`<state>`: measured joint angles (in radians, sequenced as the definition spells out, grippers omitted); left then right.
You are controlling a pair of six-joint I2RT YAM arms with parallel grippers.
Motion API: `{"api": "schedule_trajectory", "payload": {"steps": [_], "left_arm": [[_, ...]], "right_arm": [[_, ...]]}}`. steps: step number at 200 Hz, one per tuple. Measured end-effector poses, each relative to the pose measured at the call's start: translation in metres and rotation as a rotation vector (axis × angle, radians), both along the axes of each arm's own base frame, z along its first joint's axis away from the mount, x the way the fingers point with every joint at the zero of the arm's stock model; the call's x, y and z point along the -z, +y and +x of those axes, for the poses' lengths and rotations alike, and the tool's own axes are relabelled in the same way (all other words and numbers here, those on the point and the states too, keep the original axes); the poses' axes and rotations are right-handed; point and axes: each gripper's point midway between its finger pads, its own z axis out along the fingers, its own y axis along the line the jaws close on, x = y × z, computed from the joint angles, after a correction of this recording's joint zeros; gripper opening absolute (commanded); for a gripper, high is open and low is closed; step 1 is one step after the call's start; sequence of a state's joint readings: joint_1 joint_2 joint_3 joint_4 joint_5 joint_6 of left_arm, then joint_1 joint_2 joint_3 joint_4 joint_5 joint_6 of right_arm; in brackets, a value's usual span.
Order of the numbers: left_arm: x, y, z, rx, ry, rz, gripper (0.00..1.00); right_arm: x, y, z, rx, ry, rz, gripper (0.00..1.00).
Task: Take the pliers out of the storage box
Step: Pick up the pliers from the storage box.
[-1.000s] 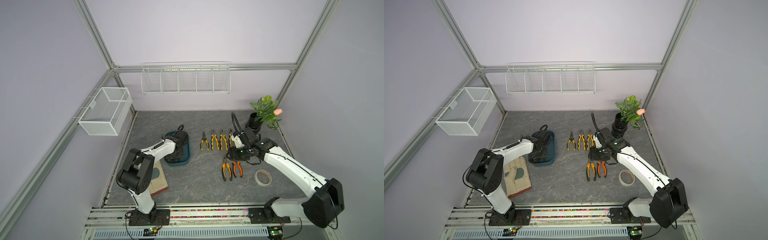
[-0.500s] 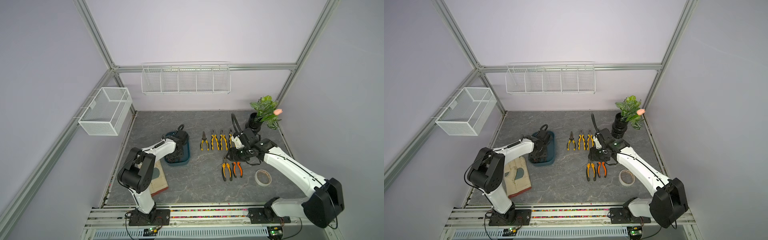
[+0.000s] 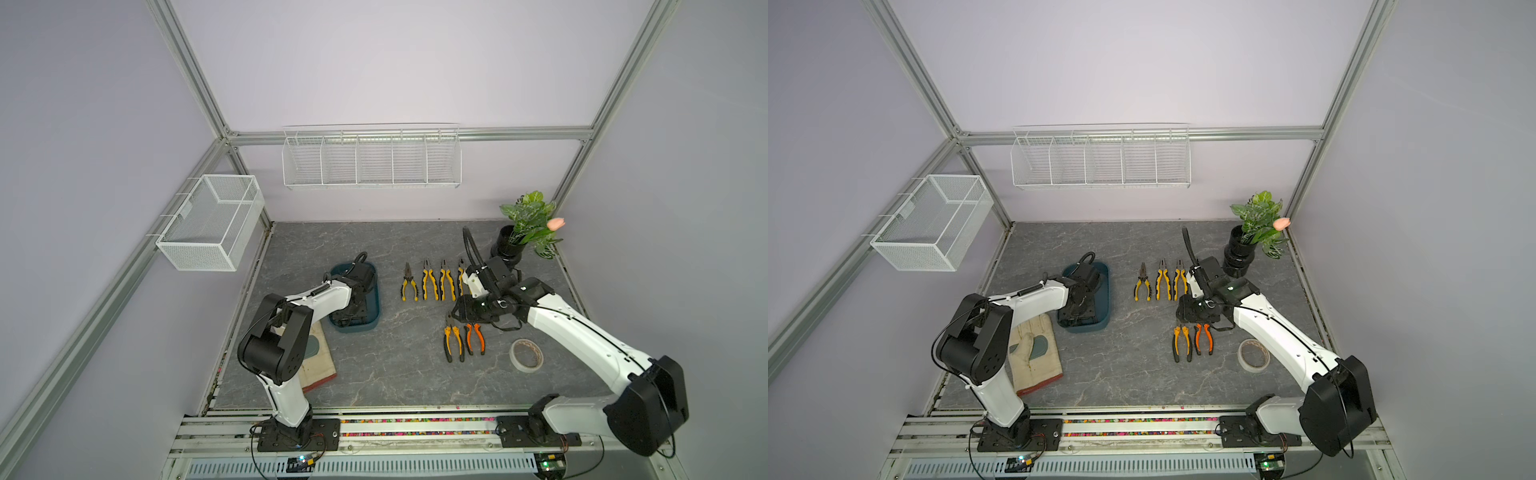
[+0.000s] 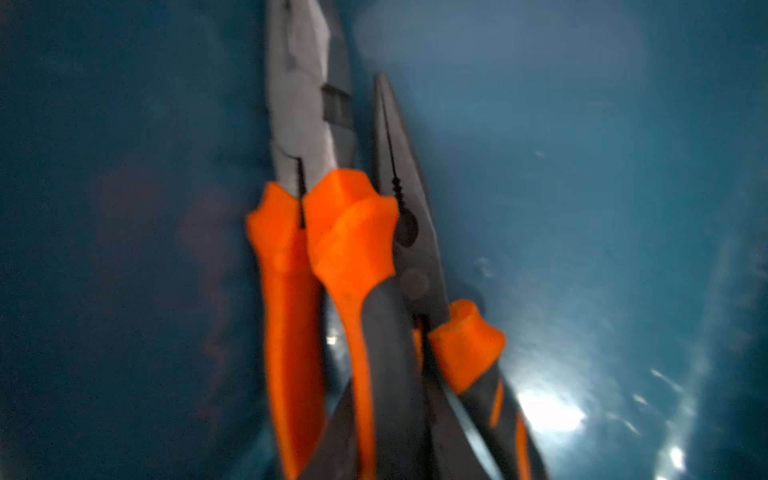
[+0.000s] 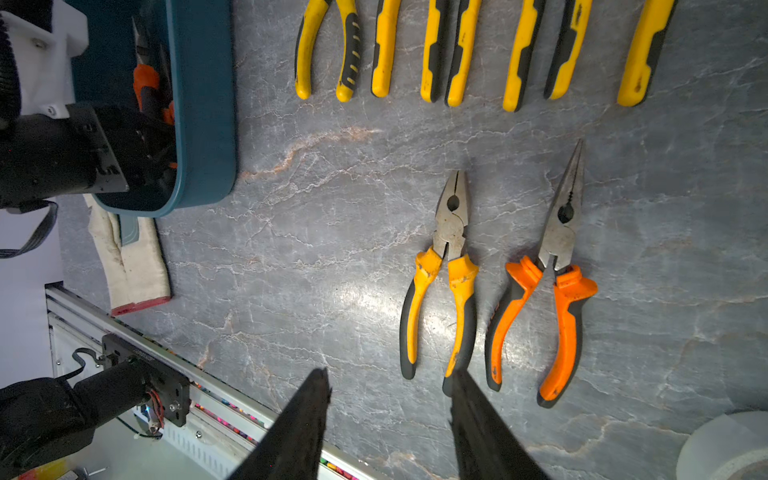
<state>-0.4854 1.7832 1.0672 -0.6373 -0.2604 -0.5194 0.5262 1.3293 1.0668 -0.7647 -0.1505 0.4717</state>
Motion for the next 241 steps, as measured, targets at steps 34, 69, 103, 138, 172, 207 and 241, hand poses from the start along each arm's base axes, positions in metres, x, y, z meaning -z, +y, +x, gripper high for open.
{"api": "schedule_trajectory", "payload": {"steps": [34, 69, 103, 138, 172, 207, 241], "left_arm": [[-0.001, -0.004, 0.003, -0.005, -0.013, -0.030, 0.00], [-0.003, -0.002, -0.003, -0.005, 0.004, -0.026, 0.14], [-0.004, 0.001, -0.010, -0.001, 0.030, -0.011, 0.19], [-0.005, 0.004, -0.015, 0.002, 0.047, 0.001, 0.23], [-0.012, 0.005, -0.016, 0.007, 0.048, 0.005, 0.23], [-0.022, 0.005, -0.011, 0.013, 0.034, 0.013, 0.16], [-0.023, 0.004, -0.011, 0.020, 0.034, 0.015, 0.00]], "right_arm": [[-0.001, 0.000, 0.000, 0.001, -0.002, 0.002, 0.50], [-0.001, -0.001, -0.001, 0.003, -0.003, 0.004, 0.50], [-0.001, 0.000, -0.003, 0.002, 0.000, 0.004, 0.50], [-0.002, 0.001, -0.003, -0.001, -0.003, 0.006, 0.50], [-0.002, 0.002, -0.004, -0.003, -0.003, 0.007, 0.50], [-0.002, 0.004, -0.006, -0.011, -0.003, 0.008, 0.50], [-0.002, 0.005, -0.007, -0.014, -0.003, 0.008, 0.50]]}}
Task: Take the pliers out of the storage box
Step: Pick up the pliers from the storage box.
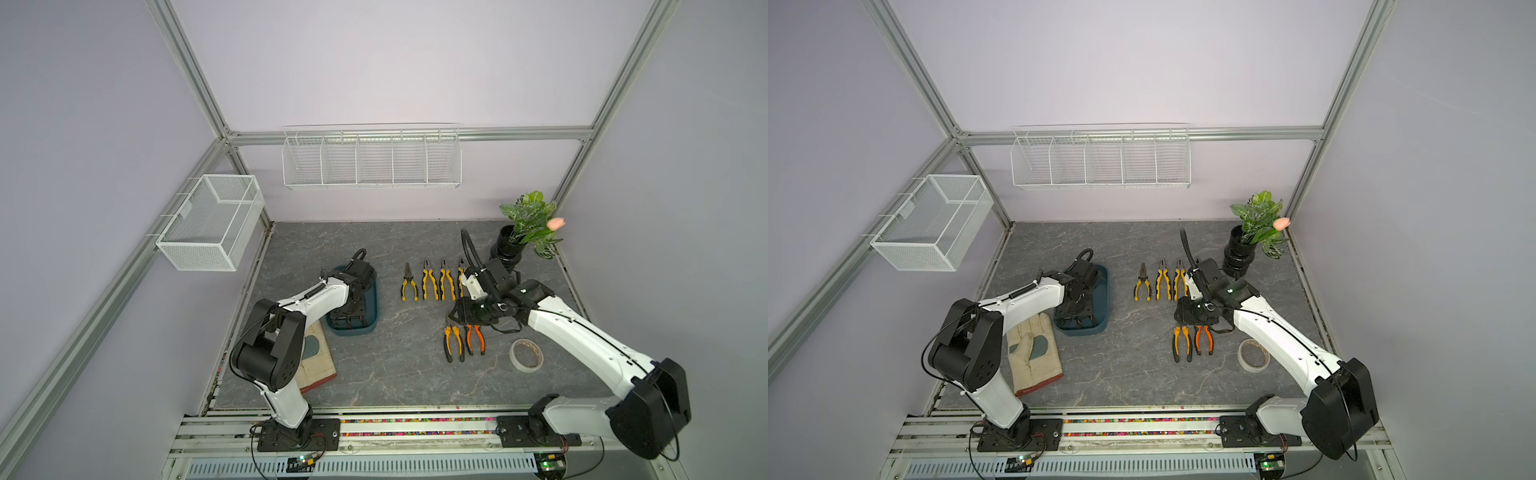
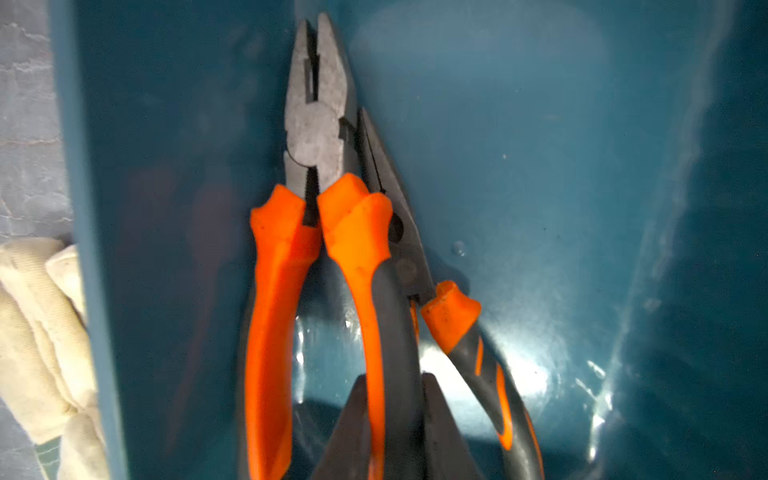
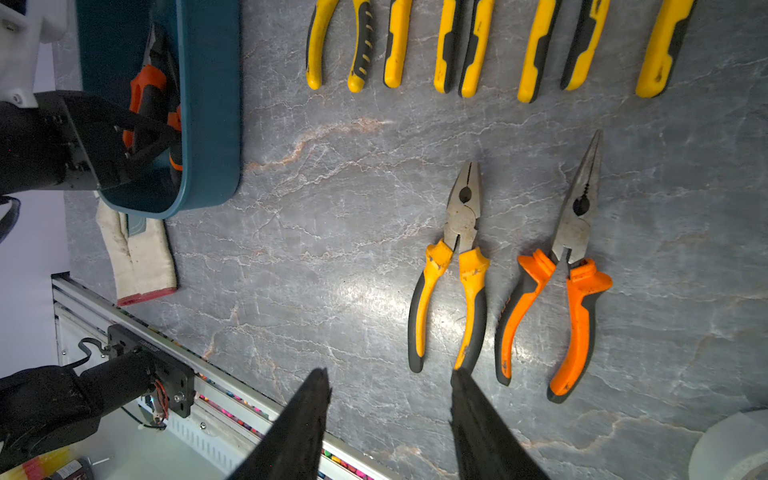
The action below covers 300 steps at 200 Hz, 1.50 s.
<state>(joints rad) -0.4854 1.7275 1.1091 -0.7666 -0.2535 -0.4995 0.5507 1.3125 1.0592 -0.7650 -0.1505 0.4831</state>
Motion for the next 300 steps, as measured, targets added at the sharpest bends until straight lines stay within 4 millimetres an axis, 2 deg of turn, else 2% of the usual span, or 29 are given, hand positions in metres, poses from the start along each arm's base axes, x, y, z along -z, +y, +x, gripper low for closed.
{"api": "schedule_trajectory", "payload": {"steps": [34, 53, 75, 111, 139, 152, 158, 176, 198, 218, 229, 260, 300], "left_arm": [[-0.001, 0.000, 0.000, 0.000, -0.004, -0.002, 0.00], [-0.012, -0.002, 0.001, 0.006, -0.028, -0.023, 0.00], [-0.042, -0.009, 0.002, 0.025, -0.098, -0.092, 0.00], [-0.106, -0.027, 0.000, 0.087, -0.250, -0.265, 0.00], [-0.144, -0.044, -0.006, 0.144, -0.338, -0.414, 0.00], [-0.160, -0.054, -0.010, 0.179, -0.386, -0.501, 0.00], [-0.166, -0.059, -0.014, 0.193, -0.407, -0.553, 0.00], [-0.177, -0.069, -0.021, 0.208, -0.456, -0.728, 0.00], [-0.173, -0.073, -0.020, 0.161, -0.470, -0.924, 0.00], [-0.165, -0.081, -0.021, 0.125, -0.453, -1.068, 0.00], [-0.168, -0.089, -0.023, 0.122, -0.444, -1.154, 0.00], [-0.201, -0.106, -0.022, 0.142, -0.489, -1.437, 0.00], [-0.246, -0.108, -0.019, 0.142, -0.549, -1.718, 0.00]], "right_arm": [[0.000, 0.000, 0.000, 0.000, 0.000, 0.000, 0.50], [0.000, 0.000, 0.000, 0.000, 0.000, 0.000, 0.50], [0.000, 0.000, 0.000, -0.001, -0.001, 0.001, 0.50], [-0.001, 0.002, 0.001, -0.002, -0.008, 0.005, 0.50], [-0.005, 0.004, 0.004, -0.006, -0.019, 0.016, 0.50], [-0.013, 0.009, 0.006, -0.014, -0.035, 0.038, 0.51], [-0.018, 0.013, 0.008, -0.024, -0.048, 0.062, 0.55], [-0.036, 0.025, 0.011, -0.048, -0.091, 0.146, 0.60], [-0.059, 0.039, 0.016, -0.081, -0.153, 0.248, 0.61], [-0.078, 0.051, 0.020, -0.112, -0.205, 0.328, 0.77], [-0.088, 0.057, 0.022, -0.132, -0.237, 0.379, 0.80], [-0.115, 0.073, 0.024, -0.191, -0.305, 0.522, 0.81], [-0.140, 0.084, 0.035, -0.195, -0.330, 0.684, 0.83]]}}
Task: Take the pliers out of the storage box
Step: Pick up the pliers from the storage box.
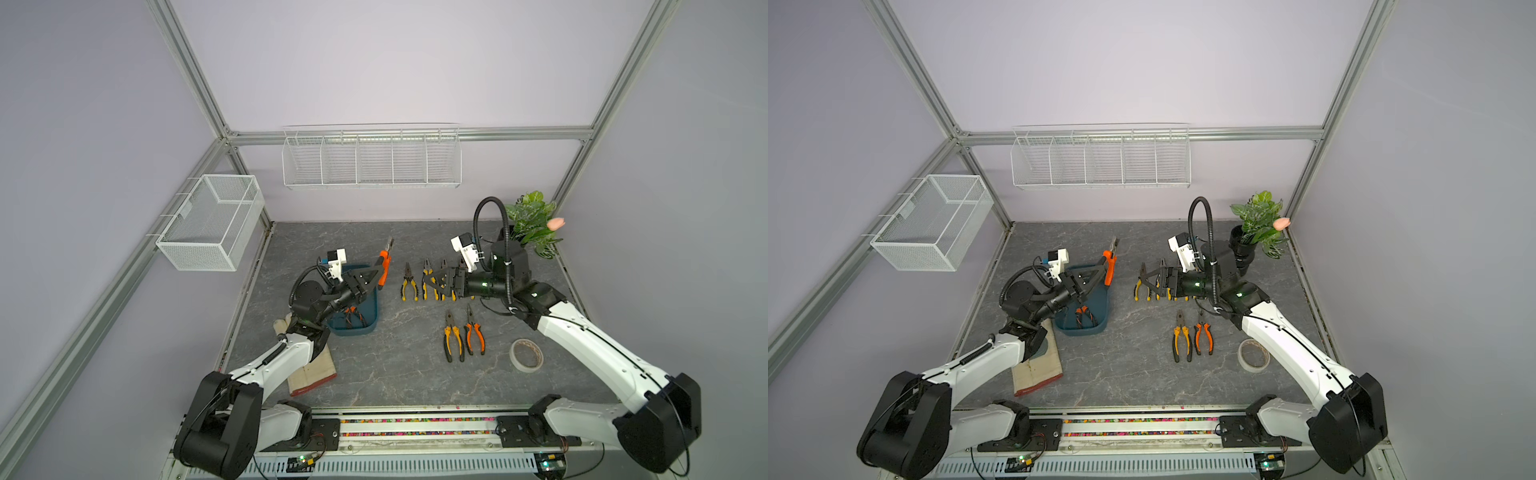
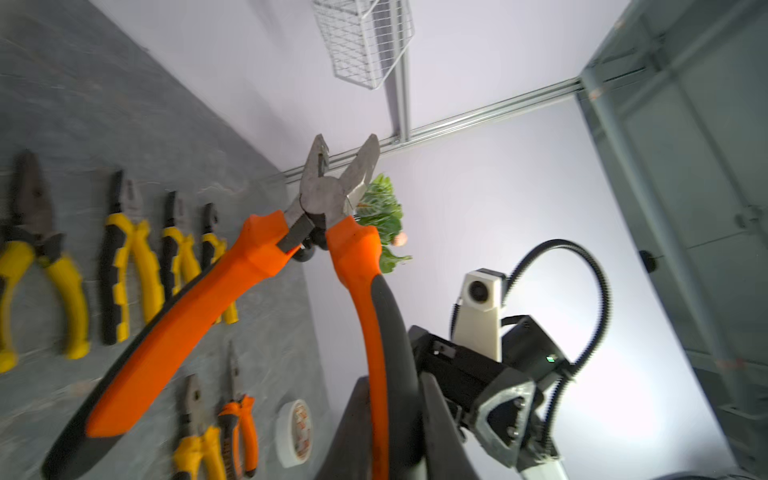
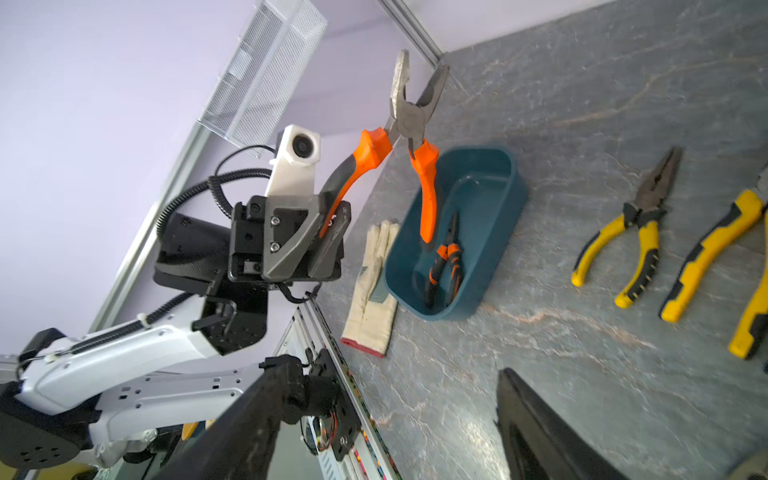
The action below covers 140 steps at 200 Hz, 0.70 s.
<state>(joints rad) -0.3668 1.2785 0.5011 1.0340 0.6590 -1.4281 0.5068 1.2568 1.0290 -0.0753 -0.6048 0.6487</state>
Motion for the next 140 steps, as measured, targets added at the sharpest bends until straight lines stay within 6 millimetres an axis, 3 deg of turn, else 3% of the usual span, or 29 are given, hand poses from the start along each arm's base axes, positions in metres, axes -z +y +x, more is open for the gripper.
{"api": "schedule_trajectory", "payload": {"steps": [22, 74, 103, 140], "left_arm": [[-0.008, -0.002, 0.001, 0.024, 0.009, -0.082, 0.00], [-0.024, -0.017, -0.016, 0.096, -0.010, -0.153, 0.00], [-0.019, -0.030, -0.020, 0.128, 0.011, -0.155, 0.00], [-0.013, -0.033, -0.017, 0.129, 0.031, -0.151, 0.00]], "right_arm": [[-0.005, 0.005, 0.014, -0.001, 0.013, 0.066, 0.93], [-0.009, 0.026, 0.049, -0.025, 0.020, 0.118, 0.90], [-0.022, 0.034, 0.066, -0.031, -0.017, 0.120, 0.89], [-0.041, 0.038, 0.072, -0.038, -0.065, 0.123, 0.86]]}}
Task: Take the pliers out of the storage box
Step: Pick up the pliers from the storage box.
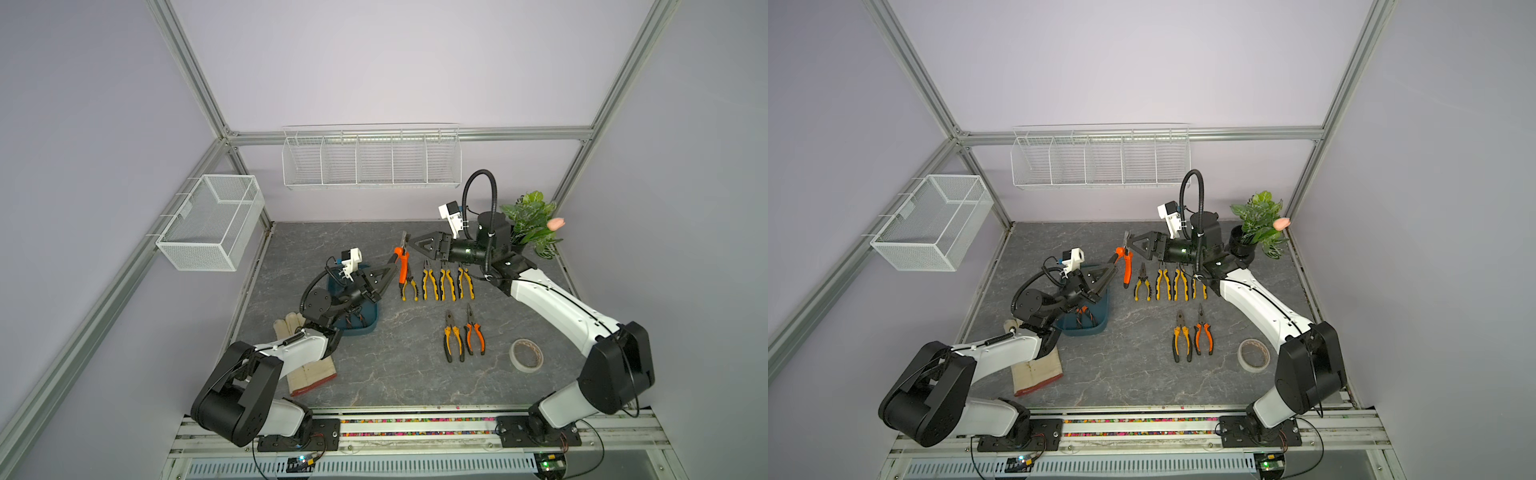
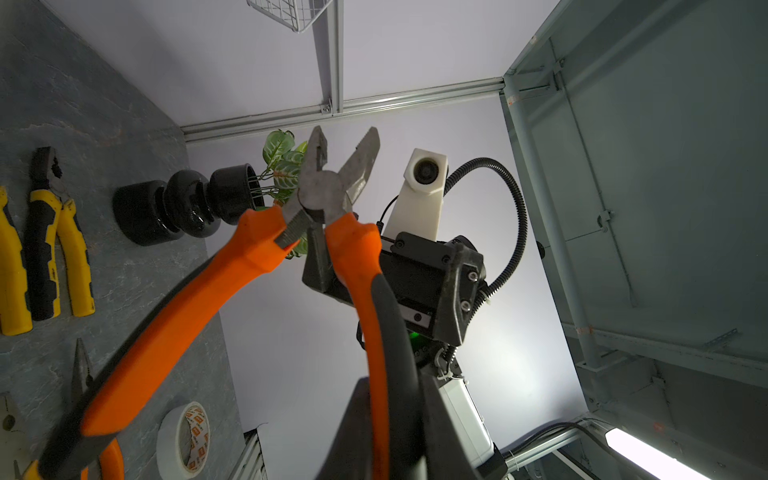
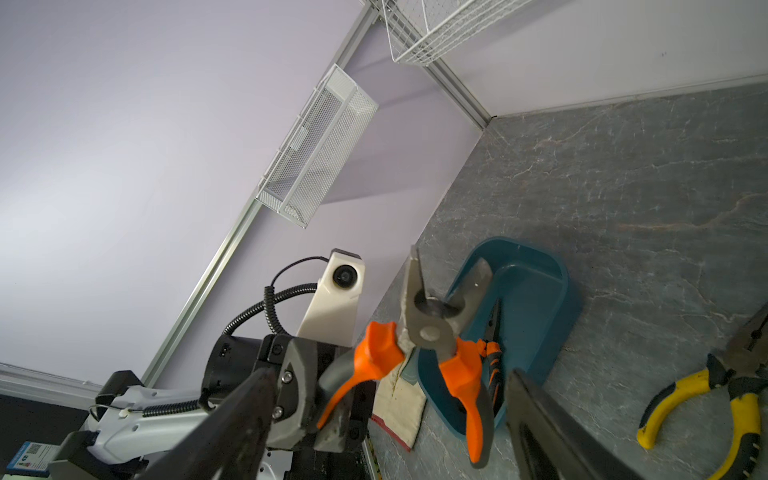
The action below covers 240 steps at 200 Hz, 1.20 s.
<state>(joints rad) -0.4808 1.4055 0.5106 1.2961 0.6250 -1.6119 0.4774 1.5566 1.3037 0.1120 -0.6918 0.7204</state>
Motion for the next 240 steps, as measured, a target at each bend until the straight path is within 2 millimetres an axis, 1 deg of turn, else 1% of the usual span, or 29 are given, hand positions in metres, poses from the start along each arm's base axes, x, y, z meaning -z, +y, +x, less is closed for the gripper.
{"api": "schedule_trajectory", "payload": {"steps": [15, 27, 60, 75, 100, 122, 150, 163, 172, 193, 212, 240], "left_arm": [[-0.001, 0.000, 0.001, 0.000, -0.001, -0.001, 0.00], [-0.001, -0.001, 0.001, 0.000, -0.002, -0.002, 0.00], [-0.007, -0.002, 0.003, 0.002, -0.013, -0.008, 0.00], [-0.009, -0.003, 0.002, 0.005, -0.016, -0.011, 0.00], [-0.009, -0.003, 0.004, 0.002, -0.015, -0.011, 0.00], [-0.010, -0.003, 0.003, 0.005, -0.017, -0.012, 0.00], [-0.009, -0.004, 0.004, 0.005, -0.014, -0.010, 0.00], [-0.008, -0.004, 0.004, 0.005, -0.012, -0.009, 0.00], [-0.008, -0.004, 0.004, 0.006, -0.011, -0.008, 0.00], [-0.004, -0.005, 0.006, 0.005, 0.002, -0.002, 0.00], [-0.003, -0.005, 0.007, 0.005, 0.007, 0.001, 0.00], [-0.002, -0.005, 0.007, 0.005, 0.008, 0.002, 0.00]], "right_arm": [[-0.002, 0.002, 0.004, 0.002, -0.003, -0.005, 0.86], [0.002, 0.004, 0.007, 0.003, 0.008, -0.012, 0.85], [0.028, 0.011, 0.018, 0.014, 0.065, -0.048, 0.82], [0.035, 0.014, 0.021, 0.022, 0.079, -0.061, 0.80], [0.031, 0.017, 0.027, 0.027, 0.070, -0.060, 0.78], [0.025, 0.020, 0.027, 0.025, 0.058, -0.054, 0.76], [0.021, 0.024, 0.028, 0.020, 0.058, -0.042, 0.65], [0.024, 0.026, 0.030, 0.021, 0.073, -0.038, 0.57], [0.027, 0.027, 0.031, 0.021, 0.084, -0.037, 0.53], [0.031, 0.029, 0.034, 0.023, 0.105, -0.030, 0.51], [0.031, 0.031, 0.033, 0.020, 0.115, -0.024, 0.43], [0.028, 0.032, 0.034, 0.022, 0.119, -0.010, 0.39]]}}
